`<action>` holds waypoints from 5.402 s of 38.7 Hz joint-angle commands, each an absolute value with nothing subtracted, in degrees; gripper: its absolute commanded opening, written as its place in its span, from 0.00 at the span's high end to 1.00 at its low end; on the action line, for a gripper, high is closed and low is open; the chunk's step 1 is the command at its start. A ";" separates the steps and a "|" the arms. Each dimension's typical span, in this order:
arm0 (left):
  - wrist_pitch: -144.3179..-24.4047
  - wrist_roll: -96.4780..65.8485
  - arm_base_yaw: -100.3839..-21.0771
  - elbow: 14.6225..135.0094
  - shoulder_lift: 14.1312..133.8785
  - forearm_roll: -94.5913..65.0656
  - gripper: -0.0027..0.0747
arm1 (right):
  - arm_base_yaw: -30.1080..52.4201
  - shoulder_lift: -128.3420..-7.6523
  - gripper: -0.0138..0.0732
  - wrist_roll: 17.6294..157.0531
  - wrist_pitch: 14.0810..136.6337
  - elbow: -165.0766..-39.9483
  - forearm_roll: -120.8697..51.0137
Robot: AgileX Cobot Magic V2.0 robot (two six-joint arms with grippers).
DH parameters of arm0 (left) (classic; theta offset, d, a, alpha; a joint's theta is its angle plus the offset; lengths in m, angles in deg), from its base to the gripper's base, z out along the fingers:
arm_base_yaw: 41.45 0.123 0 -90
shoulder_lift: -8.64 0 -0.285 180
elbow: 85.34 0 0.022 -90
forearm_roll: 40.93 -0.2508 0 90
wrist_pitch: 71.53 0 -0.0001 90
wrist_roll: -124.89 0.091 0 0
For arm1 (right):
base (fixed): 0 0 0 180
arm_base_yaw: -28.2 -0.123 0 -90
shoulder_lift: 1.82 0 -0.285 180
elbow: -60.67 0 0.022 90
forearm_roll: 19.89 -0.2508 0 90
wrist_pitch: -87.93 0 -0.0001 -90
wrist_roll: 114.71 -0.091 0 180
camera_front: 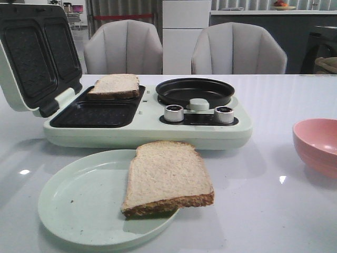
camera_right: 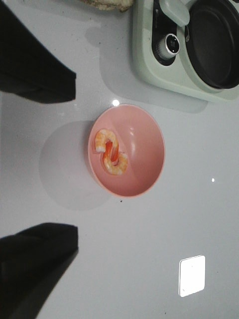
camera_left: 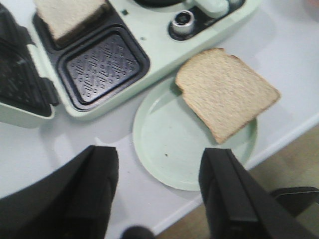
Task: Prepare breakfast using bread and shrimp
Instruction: 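Reach the right gripper to the remaining bread slice and grasp it, then lift the bread with the right gripper and carry it over the press, then lay the bread in the near press plate and release, withdraw right gripper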
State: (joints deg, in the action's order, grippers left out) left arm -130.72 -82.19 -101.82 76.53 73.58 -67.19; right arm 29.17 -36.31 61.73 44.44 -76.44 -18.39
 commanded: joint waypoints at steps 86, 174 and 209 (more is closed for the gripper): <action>-126.00 -82.06 -110.86 67.74 60.73 -63.79 0.42 | 9.12 -108.85 0.29 103.83 49.36 -92.45 -84.09; -126.00 -82.06 -110.86 67.74 60.73 -63.79 0.42 | 1.29 -128.07 0.15 105.32 58.38 -134.88 -93.13; -126.00 -82.06 -110.86 67.74 60.73 -63.79 0.42 | 6.39 -100.14 0.13 89.96 41.47 -131.14 -51.32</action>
